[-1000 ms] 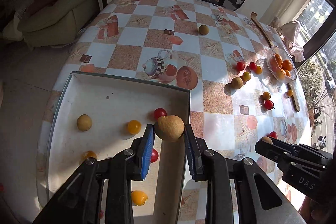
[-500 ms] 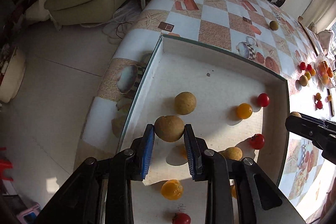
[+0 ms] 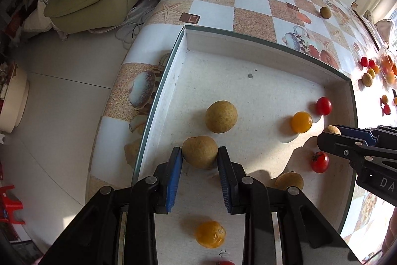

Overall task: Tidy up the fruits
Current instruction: 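Carry both brown fruits into the white tray and open both tools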

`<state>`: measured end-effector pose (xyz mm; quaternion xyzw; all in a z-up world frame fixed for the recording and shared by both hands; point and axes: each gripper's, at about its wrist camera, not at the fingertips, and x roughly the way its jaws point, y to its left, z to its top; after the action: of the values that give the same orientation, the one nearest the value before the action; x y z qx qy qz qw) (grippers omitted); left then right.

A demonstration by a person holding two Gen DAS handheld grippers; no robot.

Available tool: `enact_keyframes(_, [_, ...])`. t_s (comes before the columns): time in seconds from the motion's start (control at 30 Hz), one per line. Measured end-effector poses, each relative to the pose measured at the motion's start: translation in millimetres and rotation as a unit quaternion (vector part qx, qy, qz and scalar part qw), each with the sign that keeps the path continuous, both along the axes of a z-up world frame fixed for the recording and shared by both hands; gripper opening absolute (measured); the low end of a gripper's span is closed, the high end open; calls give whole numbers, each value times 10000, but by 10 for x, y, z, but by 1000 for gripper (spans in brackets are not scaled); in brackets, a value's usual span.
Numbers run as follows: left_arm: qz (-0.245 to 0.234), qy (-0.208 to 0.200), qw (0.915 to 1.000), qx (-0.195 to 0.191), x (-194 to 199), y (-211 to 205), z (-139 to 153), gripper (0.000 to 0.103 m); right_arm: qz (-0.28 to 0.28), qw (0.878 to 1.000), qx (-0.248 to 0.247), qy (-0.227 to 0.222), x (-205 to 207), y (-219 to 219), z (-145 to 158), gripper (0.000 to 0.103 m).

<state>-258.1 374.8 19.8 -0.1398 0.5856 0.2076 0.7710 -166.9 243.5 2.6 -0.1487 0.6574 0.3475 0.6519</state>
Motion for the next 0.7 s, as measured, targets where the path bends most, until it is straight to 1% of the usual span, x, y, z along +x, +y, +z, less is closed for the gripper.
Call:
enact_keyframes(0.07, [19, -34, 10000, 91, -10, 4, 28, 58, 67, 10000, -67, -3, -7, 37, -40, 28])
enact_keyframes(0.1, [-35, -184, 9998, -48, -18, -5, 54, 66, 113, 9999, -108, -12, -15, 55, -58, 28])
enact_keyframes(0.2, [-212, -79, 9995, 206, 2, -96, 65, 66, 241, 9995, -143, -123, -39, 98, -62, 28])
enact_keyframes(0.33, [-195, -29, 9997, 106, -26, -123, 53, 66, 205, 9997, -75, -92, -4, 95, -21, 29])
enact_keyframes(0.37, [-175, -31, 9998, 111, -34, -124, 62, 66, 190, 9998, -20, -113, -40, 83, 27, 32])
enact_keyframes(0.4, [-154, -13, 9998, 126, -44, -128, 68, 66, 185, 9997, 29, -154, -48, 74, 76, 39])
enact_keyframes(0.43, [-142, 11, 9998, 133, -55, -134, 75, 66, 181, 9996, 69, -200, -57, 57, 128, 44])
enact_keyframes(0.47, [-131, 31, 9998, 138, -66, -139, 80, 66, 179, 9995, 103, -237, -68, 44, 177, 51])
enact_keyframes(0.57, [-110, 82, 9998, 141, -93, -156, 102, 66, 207, 9993, 101, -302, -97, 12, 278, 58])
enact_keyframes(0.6, [-109, 80, 9998, 161, -100, -166, 112, 66, 202, 9993, 80, -288, -105, 6, 298, 62])
enact_keyframes(0.67, [-112, 82, 9997, 205, -113, -185, 129, 89, 197, 9994, 44, -278, -123, -11, 327, 68])
enact_keyframes(0.7, [-130, 23, 9997, 227, -125, -200, 153, 101, 209, 9993, 39, -304, -136, -17, 348, 69])
